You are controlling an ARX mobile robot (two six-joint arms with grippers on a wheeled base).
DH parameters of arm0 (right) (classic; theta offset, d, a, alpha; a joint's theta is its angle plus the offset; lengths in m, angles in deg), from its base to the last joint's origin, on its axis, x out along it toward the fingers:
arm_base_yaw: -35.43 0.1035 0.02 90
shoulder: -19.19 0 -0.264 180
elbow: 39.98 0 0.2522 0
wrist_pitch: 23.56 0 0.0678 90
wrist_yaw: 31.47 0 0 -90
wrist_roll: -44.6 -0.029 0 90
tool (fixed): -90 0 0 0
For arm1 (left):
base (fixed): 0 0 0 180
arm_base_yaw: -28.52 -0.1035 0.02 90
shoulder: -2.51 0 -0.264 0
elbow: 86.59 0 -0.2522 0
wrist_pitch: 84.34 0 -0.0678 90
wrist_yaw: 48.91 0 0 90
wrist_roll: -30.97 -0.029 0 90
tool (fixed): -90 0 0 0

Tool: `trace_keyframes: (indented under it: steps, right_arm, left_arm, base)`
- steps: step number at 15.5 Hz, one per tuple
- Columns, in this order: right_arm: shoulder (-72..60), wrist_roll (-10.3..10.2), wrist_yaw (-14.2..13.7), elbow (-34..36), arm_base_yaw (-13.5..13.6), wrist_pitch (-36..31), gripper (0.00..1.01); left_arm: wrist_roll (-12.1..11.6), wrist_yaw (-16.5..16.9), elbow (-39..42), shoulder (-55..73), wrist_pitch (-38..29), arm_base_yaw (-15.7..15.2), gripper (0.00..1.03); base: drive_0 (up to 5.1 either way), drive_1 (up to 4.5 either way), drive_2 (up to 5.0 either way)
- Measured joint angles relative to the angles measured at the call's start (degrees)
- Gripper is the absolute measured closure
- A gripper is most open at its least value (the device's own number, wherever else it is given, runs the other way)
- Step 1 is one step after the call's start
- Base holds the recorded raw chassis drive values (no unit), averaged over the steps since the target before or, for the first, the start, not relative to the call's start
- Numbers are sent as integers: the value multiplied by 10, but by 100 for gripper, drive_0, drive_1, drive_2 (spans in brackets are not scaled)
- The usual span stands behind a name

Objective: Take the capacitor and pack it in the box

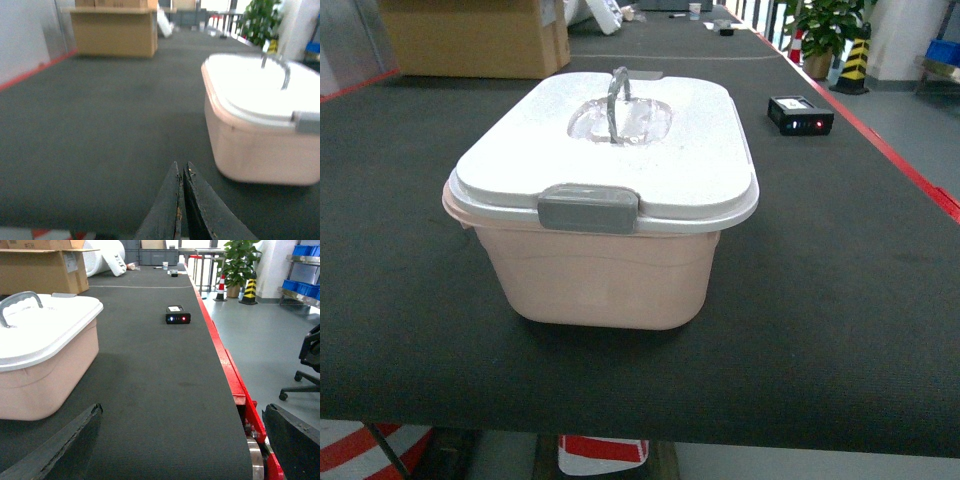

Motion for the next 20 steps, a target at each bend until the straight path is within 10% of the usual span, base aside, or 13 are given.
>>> trace_keyframes:
  steps: [4,11,20]
  right_arm:
    - [0,0,0,0,0,0,3]
    - [0,0,0,0,0,0,3]
    - [0,0,0,0,0,0,3]
  left_arm:
    - [0,1,0,-10,-7,-1,95]
    - [0,1,0,-10,-7,-1,3]
    - [0,1,0,-10,-7,-1,5]
  base:
    - [0,0,0]
    - [0,0,0]
    - [0,0,0]
